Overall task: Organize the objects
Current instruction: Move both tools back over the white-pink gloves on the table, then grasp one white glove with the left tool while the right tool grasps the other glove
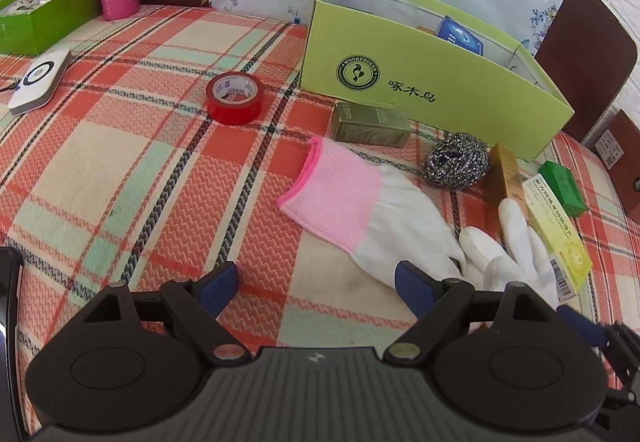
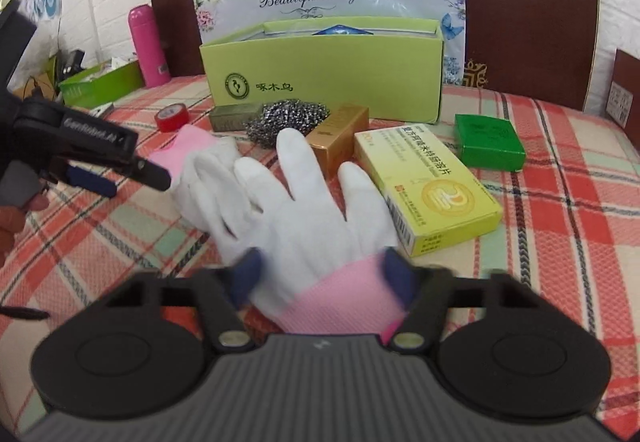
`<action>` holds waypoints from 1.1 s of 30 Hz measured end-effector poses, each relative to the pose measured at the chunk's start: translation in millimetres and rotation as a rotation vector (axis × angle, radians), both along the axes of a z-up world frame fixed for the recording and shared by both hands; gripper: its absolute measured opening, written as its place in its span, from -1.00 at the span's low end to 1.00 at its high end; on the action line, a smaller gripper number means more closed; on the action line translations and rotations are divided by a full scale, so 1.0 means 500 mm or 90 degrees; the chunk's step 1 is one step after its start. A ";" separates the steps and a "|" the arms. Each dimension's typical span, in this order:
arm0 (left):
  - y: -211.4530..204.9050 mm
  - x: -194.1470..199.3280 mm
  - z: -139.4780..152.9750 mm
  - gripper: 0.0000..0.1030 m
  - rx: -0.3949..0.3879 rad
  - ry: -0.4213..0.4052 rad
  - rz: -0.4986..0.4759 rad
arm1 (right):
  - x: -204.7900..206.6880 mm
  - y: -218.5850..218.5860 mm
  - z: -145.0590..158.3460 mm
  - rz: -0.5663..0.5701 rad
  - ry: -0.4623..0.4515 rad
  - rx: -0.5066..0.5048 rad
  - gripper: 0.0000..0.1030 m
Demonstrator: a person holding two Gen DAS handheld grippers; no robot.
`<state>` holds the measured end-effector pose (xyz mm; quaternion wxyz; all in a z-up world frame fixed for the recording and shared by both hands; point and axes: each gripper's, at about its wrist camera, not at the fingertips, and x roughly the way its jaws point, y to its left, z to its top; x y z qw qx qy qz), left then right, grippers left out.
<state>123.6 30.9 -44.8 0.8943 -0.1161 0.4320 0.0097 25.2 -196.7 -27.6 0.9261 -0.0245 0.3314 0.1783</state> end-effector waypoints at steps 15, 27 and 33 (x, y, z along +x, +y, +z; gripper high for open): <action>-0.049 0.059 -0.002 -0.59 0.016 -0.043 -0.153 | -0.104 0.018 0.030 0.074 0.064 0.083 -0.67; 0.004 -0.066 0.010 0.41 -0.004 -0.032 -0.153 | -0.097 0.039 0.017 0.088 0.046 0.027 0.10; -0.034 -0.050 0.000 -0.01 0.008 -0.023 -0.199 | -0.096 0.063 0.004 0.092 0.023 -0.016 0.25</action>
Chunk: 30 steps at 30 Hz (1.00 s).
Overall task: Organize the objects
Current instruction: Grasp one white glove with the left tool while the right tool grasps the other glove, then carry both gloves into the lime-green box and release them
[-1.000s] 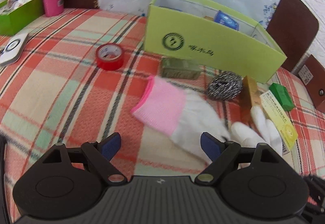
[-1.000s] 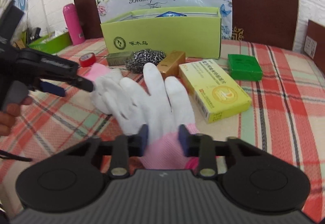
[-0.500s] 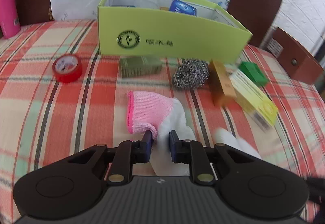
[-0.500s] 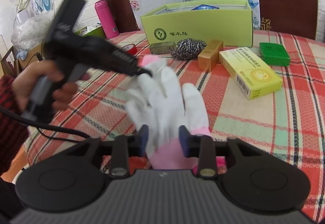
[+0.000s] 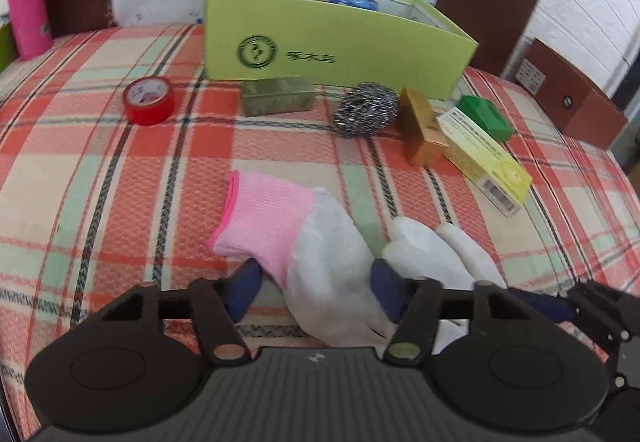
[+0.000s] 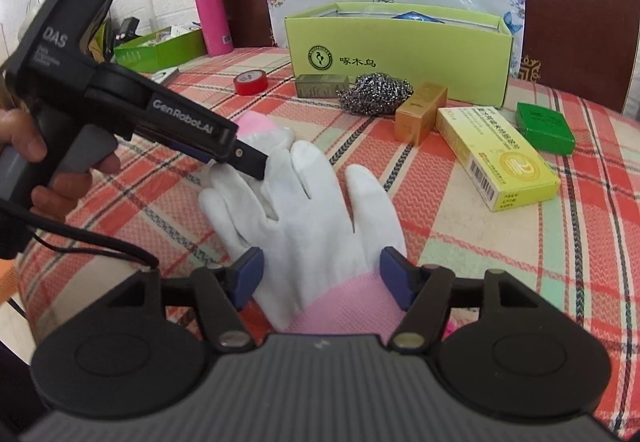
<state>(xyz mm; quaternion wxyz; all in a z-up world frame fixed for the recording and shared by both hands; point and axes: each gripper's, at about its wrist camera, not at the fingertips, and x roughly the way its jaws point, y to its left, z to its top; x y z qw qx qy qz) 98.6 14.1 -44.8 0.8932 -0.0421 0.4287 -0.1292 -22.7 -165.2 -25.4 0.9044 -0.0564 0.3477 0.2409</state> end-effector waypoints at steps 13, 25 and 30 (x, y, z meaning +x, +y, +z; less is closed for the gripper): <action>-0.009 0.003 0.001 -0.67 -0.033 0.008 -0.029 | 0.016 -0.011 0.014 0.025 0.020 0.052 -0.86; -0.009 0.025 0.126 -0.74 -0.068 -0.097 -0.048 | 0.076 -0.083 0.131 -0.039 -0.071 0.133 -0.88; -0.008 0.070 0.185 -0.74 -0.080 -0.151 -0.026 | 0.131 -0.102 0.188 -0.079 -0.140 0.153 -0.88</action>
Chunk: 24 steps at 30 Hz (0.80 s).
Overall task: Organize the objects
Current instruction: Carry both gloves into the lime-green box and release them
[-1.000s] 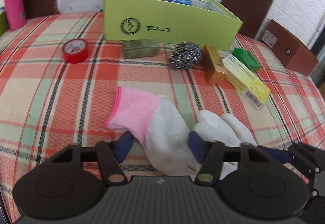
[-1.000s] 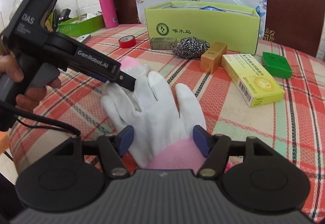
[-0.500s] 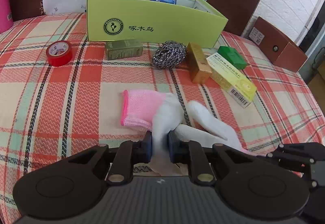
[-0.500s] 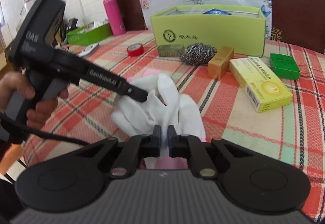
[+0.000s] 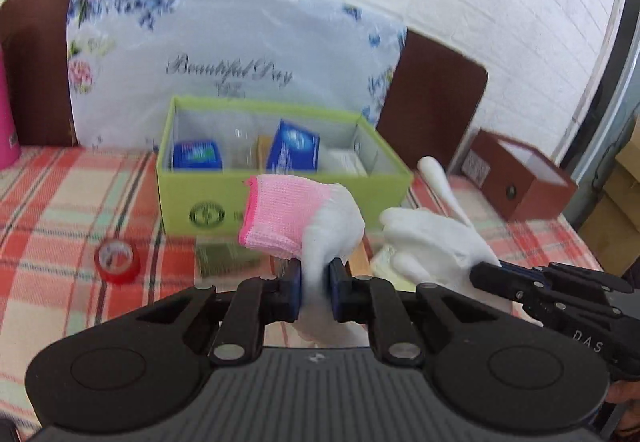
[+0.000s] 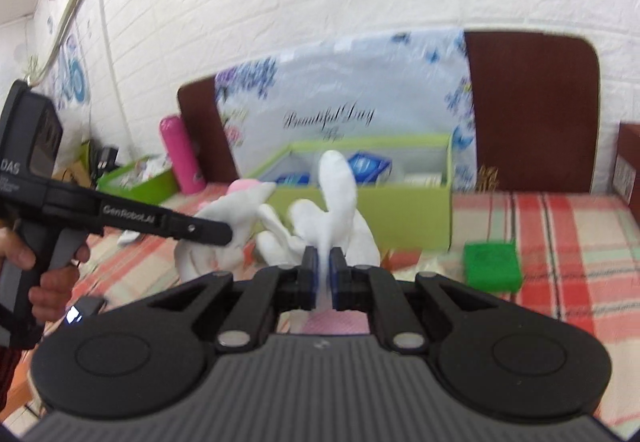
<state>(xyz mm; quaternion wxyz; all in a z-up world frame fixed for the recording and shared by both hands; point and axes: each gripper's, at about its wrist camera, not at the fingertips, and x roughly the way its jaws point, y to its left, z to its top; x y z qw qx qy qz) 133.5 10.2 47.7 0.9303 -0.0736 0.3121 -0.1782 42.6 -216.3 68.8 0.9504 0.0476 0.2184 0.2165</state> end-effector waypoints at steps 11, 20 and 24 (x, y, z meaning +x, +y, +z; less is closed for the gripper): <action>0.012 0.188 0.081 -0.74 -0.025 -0.053 0.098 | 0.206 -0.004 0.062 -0.064 -0.091 0.038 -0.88; 0.012 0.314 0.034 -0.73 0.001 -0.030 0.130 | 0.348 0.033 0.039 -0.055 -0.108 0.018 -0.88; 0.016 0.335 -0.015 -0.29 0.004 -0.011 0.134 | 0.402 0.054 -0.021 -0.048 -0.063 -0.038 -0.79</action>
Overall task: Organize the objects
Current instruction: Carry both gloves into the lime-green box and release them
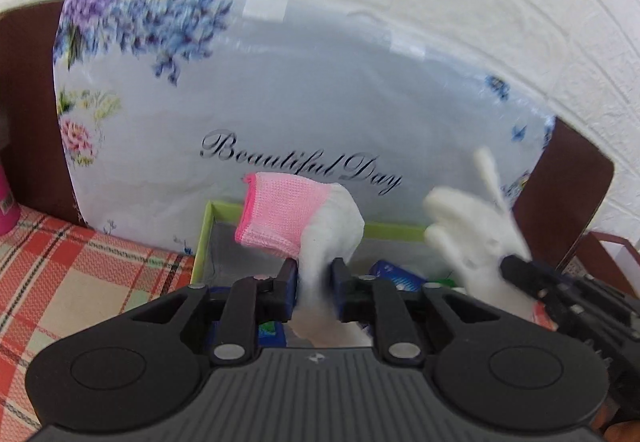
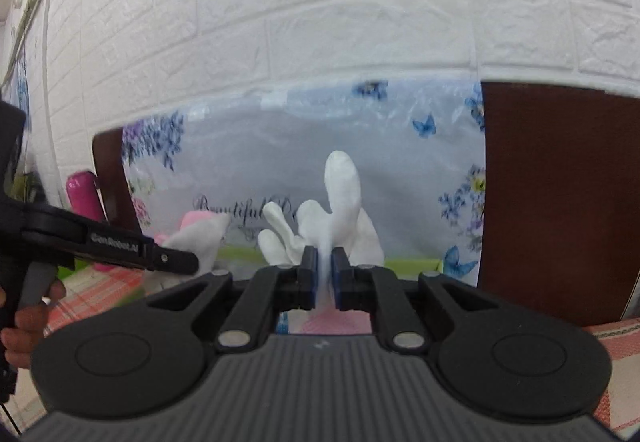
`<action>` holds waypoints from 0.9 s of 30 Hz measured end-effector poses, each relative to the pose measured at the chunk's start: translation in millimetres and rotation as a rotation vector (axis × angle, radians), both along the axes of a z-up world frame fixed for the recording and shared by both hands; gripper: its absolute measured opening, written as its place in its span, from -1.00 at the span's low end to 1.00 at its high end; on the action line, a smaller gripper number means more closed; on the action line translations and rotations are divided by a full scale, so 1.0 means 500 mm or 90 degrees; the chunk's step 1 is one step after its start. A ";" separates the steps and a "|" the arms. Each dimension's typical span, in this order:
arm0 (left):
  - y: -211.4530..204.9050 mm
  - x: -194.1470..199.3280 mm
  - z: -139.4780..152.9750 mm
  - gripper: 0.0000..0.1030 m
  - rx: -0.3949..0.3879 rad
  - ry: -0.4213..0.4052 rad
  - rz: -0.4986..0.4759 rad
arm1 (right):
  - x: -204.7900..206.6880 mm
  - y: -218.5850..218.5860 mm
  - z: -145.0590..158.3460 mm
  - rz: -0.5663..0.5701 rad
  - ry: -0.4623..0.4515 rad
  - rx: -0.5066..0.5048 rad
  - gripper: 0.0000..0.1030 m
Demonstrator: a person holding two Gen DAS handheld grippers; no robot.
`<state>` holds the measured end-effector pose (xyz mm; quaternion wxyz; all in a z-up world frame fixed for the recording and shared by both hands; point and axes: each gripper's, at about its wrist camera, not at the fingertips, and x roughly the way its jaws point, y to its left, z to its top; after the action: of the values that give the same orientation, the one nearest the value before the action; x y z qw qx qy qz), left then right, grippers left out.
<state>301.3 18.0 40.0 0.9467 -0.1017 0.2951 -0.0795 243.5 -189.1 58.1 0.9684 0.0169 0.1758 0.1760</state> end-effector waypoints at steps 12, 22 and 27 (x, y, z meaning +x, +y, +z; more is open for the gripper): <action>0.013 -0.053 -0.015 0.55 0.016 0.003 0.035 | -0.040 -0.006 -0.039 -0.017 0.020 -0.036 0.71; -0.029 -0.207 0.065 0.73 0.087 -0.039 0.054 | -0.200 -0.031 0.053 -0.020 -0.034 0.014 1.00; -0.055 -0.285 0.051 0.78 0.132 -0.039 0.047 | -0.290 -0.042 0.054 -0.026 -0.024 0.025 1.00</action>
<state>159.0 -9.4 65.3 0.9629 -0.0118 0.2689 -0.0171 98.6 -210.1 85.0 0.9744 0.0363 0.1536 0.1600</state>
